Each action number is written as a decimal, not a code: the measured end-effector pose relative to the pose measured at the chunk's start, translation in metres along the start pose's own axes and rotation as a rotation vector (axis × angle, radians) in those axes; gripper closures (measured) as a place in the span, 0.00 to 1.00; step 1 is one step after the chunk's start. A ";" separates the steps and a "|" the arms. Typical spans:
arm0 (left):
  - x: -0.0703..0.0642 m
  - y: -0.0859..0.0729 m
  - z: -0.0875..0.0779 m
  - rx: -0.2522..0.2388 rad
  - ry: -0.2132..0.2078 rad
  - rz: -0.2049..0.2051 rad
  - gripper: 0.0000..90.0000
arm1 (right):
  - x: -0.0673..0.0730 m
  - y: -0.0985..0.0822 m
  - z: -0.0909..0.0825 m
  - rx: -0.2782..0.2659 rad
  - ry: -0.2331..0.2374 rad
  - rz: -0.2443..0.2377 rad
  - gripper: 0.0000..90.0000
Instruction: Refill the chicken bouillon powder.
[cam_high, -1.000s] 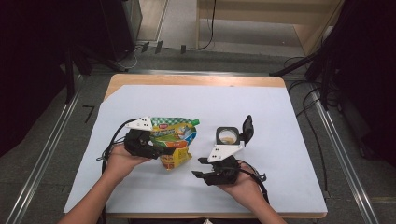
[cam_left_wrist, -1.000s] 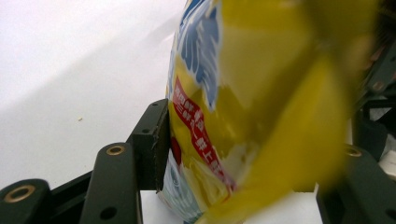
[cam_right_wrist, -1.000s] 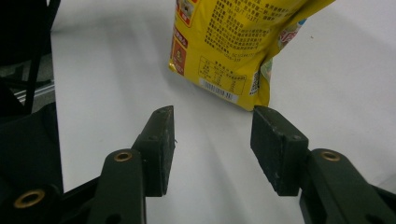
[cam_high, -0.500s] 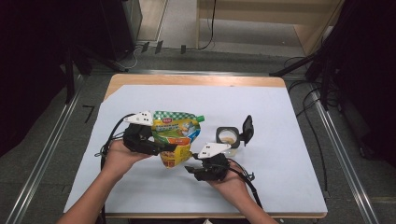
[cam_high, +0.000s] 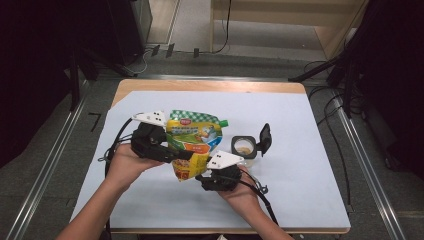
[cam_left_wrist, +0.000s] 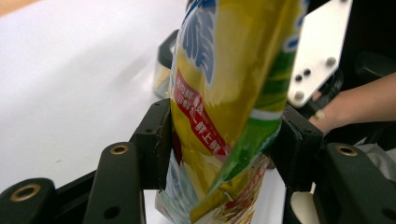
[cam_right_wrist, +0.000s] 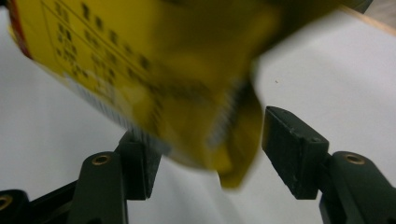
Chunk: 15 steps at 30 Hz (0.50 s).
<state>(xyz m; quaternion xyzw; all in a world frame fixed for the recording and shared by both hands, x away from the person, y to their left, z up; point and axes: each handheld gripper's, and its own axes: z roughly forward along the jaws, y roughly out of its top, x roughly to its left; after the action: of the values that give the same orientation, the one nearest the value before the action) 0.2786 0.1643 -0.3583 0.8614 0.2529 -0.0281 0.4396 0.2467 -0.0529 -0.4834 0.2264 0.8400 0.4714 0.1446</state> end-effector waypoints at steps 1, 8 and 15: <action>-0.001 0.002 0.002 0.003 -0.002 -0.010 0.52 | 0.003 0.000 0.001 -0.001 -0.014 -0.027 0.45; -0.005 0.010 0.017 0.002 0.009 -0.024 0.53 | 0.015 0.003 0.000 -0.032 -0.035 -0.052 0.47; -0.013 0.014 0.032 0.017 0.047 -0.002 0.53 | 0.015 0.004 0.001 0.018 0.009 -0.029 0.50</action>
<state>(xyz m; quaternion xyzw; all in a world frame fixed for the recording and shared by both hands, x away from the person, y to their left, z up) 0.2792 0.1278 -0.3643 0.8653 0.2638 -0.0103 0.4262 0.2348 -0.0430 -0.4811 0.2135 0.8480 0.4627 0.1457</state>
